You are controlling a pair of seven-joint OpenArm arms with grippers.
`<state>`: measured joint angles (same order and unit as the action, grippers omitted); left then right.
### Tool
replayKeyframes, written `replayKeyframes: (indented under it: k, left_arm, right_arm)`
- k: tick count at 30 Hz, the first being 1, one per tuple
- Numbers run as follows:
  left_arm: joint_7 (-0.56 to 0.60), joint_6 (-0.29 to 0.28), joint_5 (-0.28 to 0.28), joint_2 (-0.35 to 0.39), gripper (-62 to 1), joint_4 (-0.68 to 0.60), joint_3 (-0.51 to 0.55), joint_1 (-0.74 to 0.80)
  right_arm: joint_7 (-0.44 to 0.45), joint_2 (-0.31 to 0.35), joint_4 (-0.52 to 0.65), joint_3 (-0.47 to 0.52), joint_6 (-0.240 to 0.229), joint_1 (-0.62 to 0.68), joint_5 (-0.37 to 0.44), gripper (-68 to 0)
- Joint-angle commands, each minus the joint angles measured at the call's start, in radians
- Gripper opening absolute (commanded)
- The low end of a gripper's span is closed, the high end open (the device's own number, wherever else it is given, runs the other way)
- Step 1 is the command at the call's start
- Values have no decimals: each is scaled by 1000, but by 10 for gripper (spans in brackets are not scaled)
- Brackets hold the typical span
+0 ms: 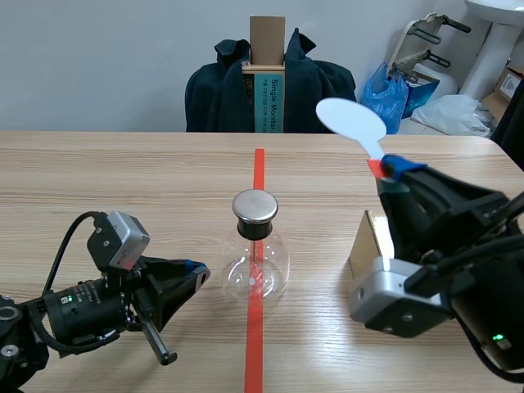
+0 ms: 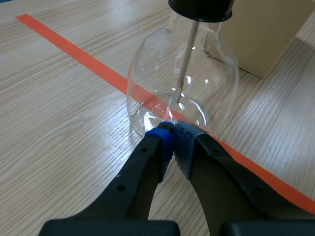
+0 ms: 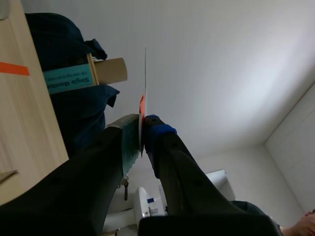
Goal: Do the electroscope experiment.
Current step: 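Bring the plate to the electroscope and point at the metal foil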
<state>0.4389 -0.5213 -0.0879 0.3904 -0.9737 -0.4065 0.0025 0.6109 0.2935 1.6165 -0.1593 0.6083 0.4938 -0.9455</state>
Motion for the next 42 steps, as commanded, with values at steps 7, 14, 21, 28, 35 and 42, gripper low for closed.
replayKeyframes:
  k: [7, 14, 21, 28, 35, 42]
  left_arm:
    - [14, 2, -3, -13, -577, -21, 1, -12]
    - [13, 2, -3, -13, -577, -21, 1, -19]
    - [13, 6, -3, -13, -577, -21, 1, -20]
    - [13, 6, -3, -13, -577, -21, 1, -20]
    - [13, 6, 3, -13, -577, -21, 1, -19]
    - [13, 10, 3, -13, -577, -21, 1, -19]
  right_arm:
    - [77, -28, -111, 8, 11, -87, 11, -667]
    - [110, -39, -221, 7, 11, -160, 6, -667]
    - [142, -50, -283, 7, -16, -212, -7, -667]
    - [200, -53, -285, 7, -53, -220, -21, -667]
    - [220, -53, -285, 7, -84, -225, -53, -667]
    - [272, -53, -285, 7, -86, -225, -65, -667]
